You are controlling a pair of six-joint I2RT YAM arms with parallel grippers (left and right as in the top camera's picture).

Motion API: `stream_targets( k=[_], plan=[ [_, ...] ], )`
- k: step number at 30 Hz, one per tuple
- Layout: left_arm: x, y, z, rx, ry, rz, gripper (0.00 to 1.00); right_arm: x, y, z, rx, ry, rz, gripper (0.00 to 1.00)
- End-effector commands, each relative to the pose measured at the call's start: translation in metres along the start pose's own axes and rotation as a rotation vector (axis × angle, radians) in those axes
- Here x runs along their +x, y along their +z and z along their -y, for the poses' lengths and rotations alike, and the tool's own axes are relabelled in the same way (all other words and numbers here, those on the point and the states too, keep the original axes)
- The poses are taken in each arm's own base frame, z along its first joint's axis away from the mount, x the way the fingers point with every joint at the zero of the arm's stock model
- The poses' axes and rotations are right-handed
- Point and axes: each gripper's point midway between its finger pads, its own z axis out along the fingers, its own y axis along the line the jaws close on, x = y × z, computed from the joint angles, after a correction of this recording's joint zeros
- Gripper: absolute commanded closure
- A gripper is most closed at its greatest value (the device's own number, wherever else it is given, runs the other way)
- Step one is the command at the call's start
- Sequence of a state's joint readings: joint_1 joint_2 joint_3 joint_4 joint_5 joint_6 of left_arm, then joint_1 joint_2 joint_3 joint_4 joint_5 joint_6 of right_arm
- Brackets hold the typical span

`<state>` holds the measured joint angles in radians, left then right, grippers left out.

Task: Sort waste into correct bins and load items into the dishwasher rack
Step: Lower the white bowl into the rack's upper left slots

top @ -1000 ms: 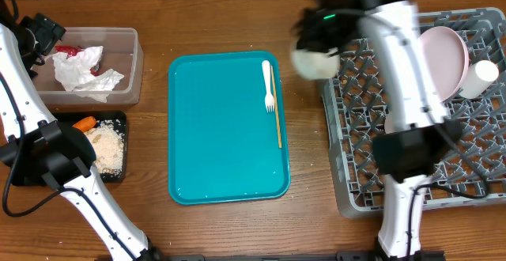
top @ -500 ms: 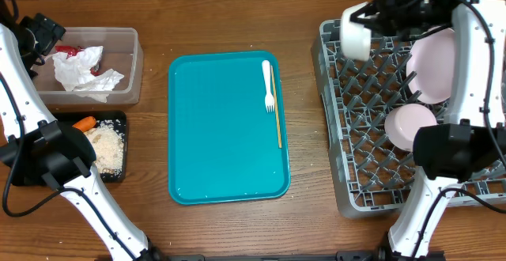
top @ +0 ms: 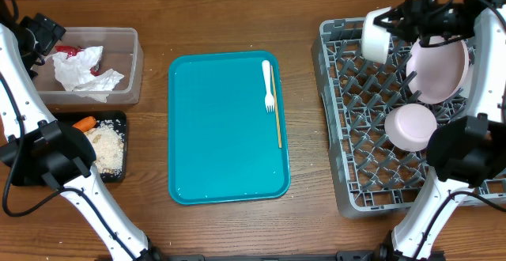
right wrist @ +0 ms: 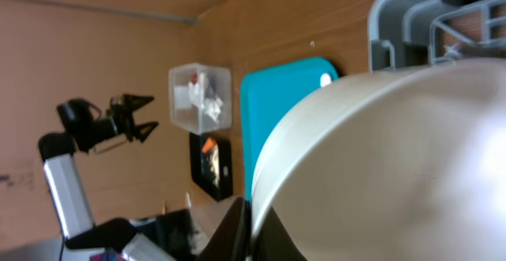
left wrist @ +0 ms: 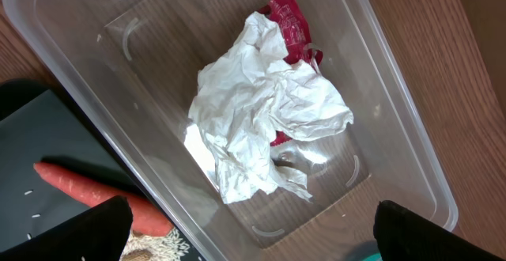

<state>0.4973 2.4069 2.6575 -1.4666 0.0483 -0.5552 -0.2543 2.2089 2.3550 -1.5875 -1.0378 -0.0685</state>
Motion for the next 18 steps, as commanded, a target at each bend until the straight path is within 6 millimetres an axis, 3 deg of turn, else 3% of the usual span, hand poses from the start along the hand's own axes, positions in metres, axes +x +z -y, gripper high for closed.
stream_targets(
  k=[1,4,9,18],
  plan=[
    [0.001,-0.001,0.000,-0.005,0.008,0.004,0.00,0.005,0.005,-0.020,-0.168,-0.022,-0.002,0.96],
    [0.000,-0.001,0.000,-0.004,0.008,0.004,0.00,0.003,0.015,-0.011,-0.267,-0.015,-0.004,0.96],
    [0.001,-0.001,0.000,-0.005,0.008,0.004,0.00,0.004,0.027,0.008,-0.281,-0.020,-0.002,0.96],
    [0.001,-0.001,0.000,-0.005,0.008,0.004,0.00,-0.004,0.032,0.035,-0.140,-0.060,0.023,0.92]
  ],
)
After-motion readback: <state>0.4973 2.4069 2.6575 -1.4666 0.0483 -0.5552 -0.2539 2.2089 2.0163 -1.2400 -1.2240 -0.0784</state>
